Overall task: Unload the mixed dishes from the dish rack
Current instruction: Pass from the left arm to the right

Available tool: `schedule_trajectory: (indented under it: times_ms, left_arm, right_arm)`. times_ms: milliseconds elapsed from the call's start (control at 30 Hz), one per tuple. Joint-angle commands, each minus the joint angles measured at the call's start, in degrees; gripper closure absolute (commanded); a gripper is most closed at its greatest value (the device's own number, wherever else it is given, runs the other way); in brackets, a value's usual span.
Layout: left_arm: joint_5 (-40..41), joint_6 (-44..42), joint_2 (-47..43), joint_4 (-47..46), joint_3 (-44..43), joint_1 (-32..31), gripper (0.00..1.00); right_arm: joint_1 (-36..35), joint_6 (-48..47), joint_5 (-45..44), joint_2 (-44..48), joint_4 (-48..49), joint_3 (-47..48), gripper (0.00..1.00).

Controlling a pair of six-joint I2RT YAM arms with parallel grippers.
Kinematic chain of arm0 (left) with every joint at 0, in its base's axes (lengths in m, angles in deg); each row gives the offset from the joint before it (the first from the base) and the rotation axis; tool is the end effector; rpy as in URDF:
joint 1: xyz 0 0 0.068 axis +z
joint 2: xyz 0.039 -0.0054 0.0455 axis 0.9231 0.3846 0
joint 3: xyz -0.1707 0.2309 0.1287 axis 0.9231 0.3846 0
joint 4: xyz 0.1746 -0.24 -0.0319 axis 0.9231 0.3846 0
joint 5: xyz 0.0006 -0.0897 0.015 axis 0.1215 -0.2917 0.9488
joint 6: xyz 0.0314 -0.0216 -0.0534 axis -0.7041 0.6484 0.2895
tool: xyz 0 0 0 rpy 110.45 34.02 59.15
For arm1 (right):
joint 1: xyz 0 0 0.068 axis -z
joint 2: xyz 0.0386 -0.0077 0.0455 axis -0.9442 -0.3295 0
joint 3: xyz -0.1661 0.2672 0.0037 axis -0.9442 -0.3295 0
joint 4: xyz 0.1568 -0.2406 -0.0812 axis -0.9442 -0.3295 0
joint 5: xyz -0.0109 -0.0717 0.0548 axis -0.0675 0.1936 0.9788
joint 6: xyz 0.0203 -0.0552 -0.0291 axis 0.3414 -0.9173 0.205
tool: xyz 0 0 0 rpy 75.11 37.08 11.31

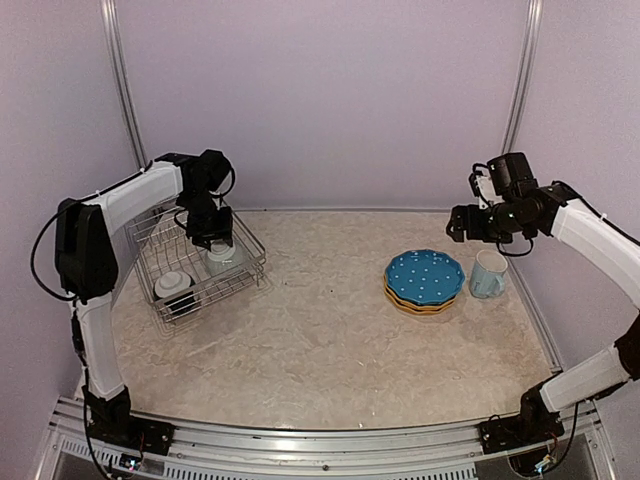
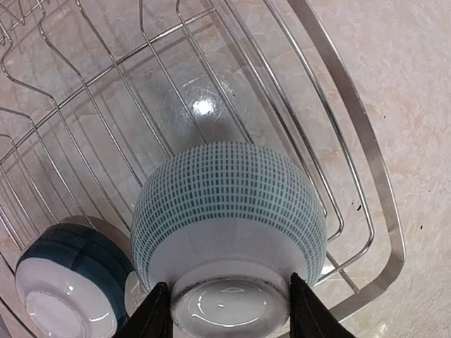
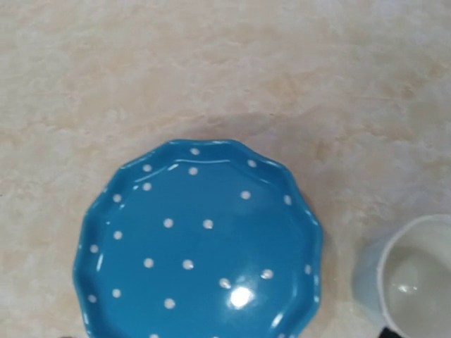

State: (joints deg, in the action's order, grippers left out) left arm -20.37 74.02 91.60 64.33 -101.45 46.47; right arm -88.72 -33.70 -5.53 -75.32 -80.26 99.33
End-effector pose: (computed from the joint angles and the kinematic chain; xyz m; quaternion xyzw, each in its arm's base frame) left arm 0.4524 -0.1696 0.2865 -0.0601 0.9867 -0.0353 0.1470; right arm 0.3086 0.0958 0.3629 0.0193 0.9212 0.0877 0.3786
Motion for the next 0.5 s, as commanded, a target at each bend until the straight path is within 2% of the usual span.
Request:
schedule_trajectory:
  times_ms: [0,300,467]
  left_arm:
    - [-1.08,0.09,-5.94,-2.47,1.56,0.75,0.67]
    - [-2.89,-0.24,-13.18,-6.64,6.17,1.29,0.67]
    - [-8.5,-1.0,-17.65,-11.24,9.87,1.47,0.67]
  right_arm:
    - [-2.67,2.15,-1.13,-2.62,1.77,2.4,0.09]
    - [-10.58,6.45,2.05,-11.38,8.86,7.68,0.09]
    - [-15.96,9.95,4.24,-17.87,14.85,11.89,0.09]
